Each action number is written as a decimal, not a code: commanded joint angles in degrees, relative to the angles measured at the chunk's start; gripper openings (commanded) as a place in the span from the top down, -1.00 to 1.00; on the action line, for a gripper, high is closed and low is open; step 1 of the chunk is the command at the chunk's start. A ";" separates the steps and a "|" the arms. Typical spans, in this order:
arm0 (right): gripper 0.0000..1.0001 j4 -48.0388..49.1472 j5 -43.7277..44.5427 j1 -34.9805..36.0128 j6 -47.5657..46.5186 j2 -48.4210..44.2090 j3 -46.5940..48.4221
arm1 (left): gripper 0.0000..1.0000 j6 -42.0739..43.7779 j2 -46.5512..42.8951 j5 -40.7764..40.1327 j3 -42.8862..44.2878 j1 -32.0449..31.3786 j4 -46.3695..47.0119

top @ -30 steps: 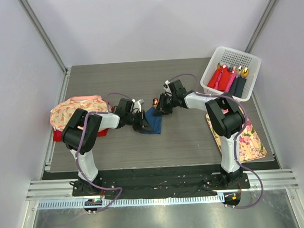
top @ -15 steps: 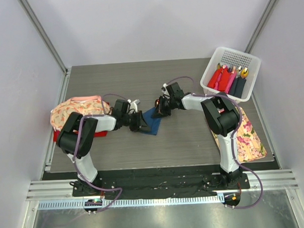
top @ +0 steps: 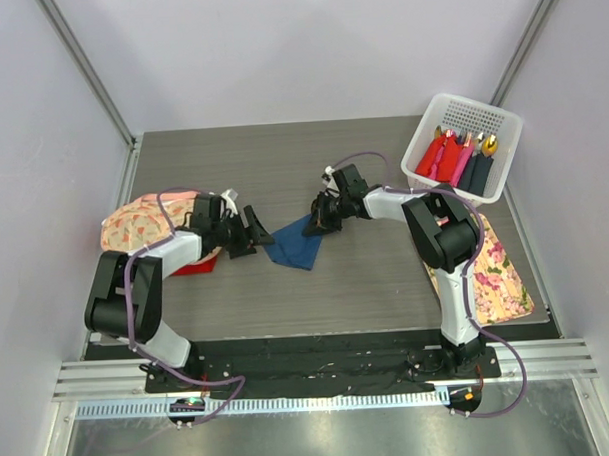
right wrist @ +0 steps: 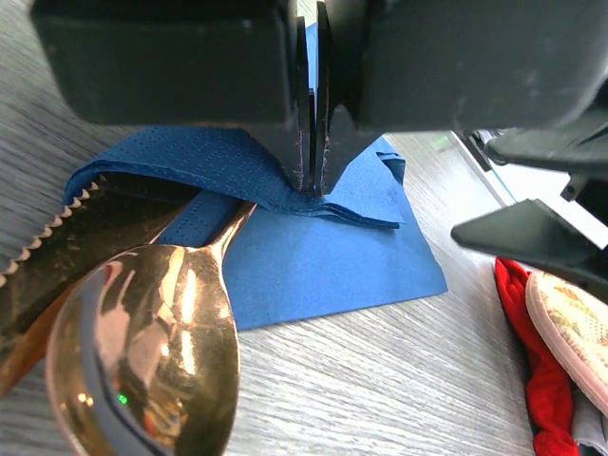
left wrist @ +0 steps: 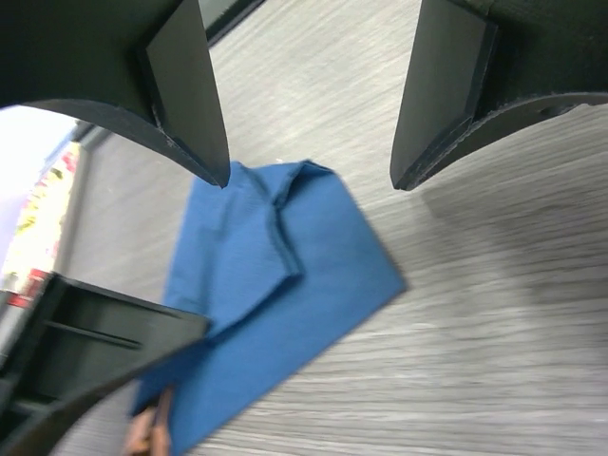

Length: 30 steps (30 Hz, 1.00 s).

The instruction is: Place the utensils on the paper napkin and roll it up

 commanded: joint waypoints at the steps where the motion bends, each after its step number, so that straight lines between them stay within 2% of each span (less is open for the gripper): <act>1: 0.98 -2.42 3.71 0.97 -4.91 2.35 -0.84 | -0.48 2.39 2.59 -4.94 2.72 0.06 -3.48; 10: 0.98 -3.47 0.46 1.24 -9.65 3.14 -1.10 | -0.44 0.20 10.50 -1.96 2.82 -1.17 2.14; 16: 0.98 -4.88 -1.91 1.32 -11.85 3.75 -1.19 | -0.37 -1.56 11.47 0.42 0.88 -3.02 4.70; 19: 0.98 -5.41 -3.32 1.32 -12.99 3.75 -1.71 | -0.28 -2.27 10.69 1.91 -0.69 -4.42 4.96; 23: 0.98 -6.99 -4.46 1.32 -15.45 2.62 -2.33 | -0.22 -3.06 5.43 3.41 -3.77 -5.57 4.88; 27: 0.98 -8.31 -6.13 1.41 -18.26 2.00 -2.77 | -0.22 -1.48 0.33 3.59 -5.19 -5.22 1.47; 30: 0.98 -9.62 -7.01 1.32 -19.85 2.08 -2.68 | -0.30 1.68 -0.92 2.27 -4.40 -3.47 -0.39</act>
